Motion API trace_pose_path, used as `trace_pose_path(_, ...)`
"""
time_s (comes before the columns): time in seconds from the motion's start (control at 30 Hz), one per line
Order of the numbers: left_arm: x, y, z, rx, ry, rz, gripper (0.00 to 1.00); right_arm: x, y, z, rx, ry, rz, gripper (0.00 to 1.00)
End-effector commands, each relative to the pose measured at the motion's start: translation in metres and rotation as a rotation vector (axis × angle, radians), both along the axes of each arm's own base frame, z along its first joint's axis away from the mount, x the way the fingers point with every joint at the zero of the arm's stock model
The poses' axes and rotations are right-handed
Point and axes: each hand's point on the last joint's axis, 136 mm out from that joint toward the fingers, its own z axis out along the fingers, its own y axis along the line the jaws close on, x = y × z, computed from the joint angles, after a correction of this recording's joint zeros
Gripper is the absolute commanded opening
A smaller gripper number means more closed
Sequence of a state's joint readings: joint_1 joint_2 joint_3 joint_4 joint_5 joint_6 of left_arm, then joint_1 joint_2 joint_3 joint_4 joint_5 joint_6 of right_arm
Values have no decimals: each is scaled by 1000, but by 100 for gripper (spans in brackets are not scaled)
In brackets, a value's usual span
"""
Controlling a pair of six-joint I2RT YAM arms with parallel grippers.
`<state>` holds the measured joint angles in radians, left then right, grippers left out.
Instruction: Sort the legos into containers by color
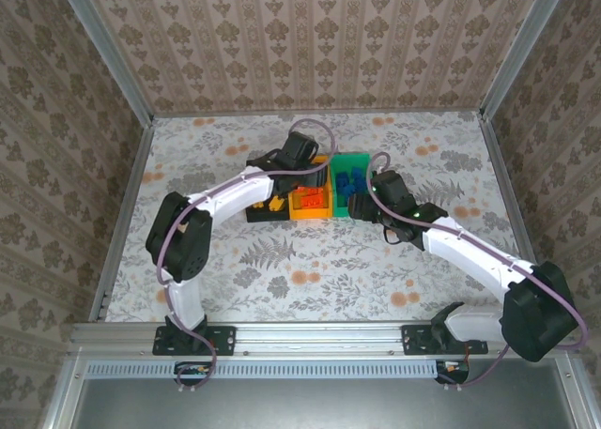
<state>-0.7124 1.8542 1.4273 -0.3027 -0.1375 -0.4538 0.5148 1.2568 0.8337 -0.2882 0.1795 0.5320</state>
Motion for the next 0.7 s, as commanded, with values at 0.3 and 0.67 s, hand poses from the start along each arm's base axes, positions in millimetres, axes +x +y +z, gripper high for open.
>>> trace_pose_path(0.3,-63,84,103,-83,-307,107,100,-1,-20,24,-5,-92,-84,90)
trace_pose_path(0.67,-67,231,64,197,-402,442,100,0,-61,24,-42,-180,-327,100)
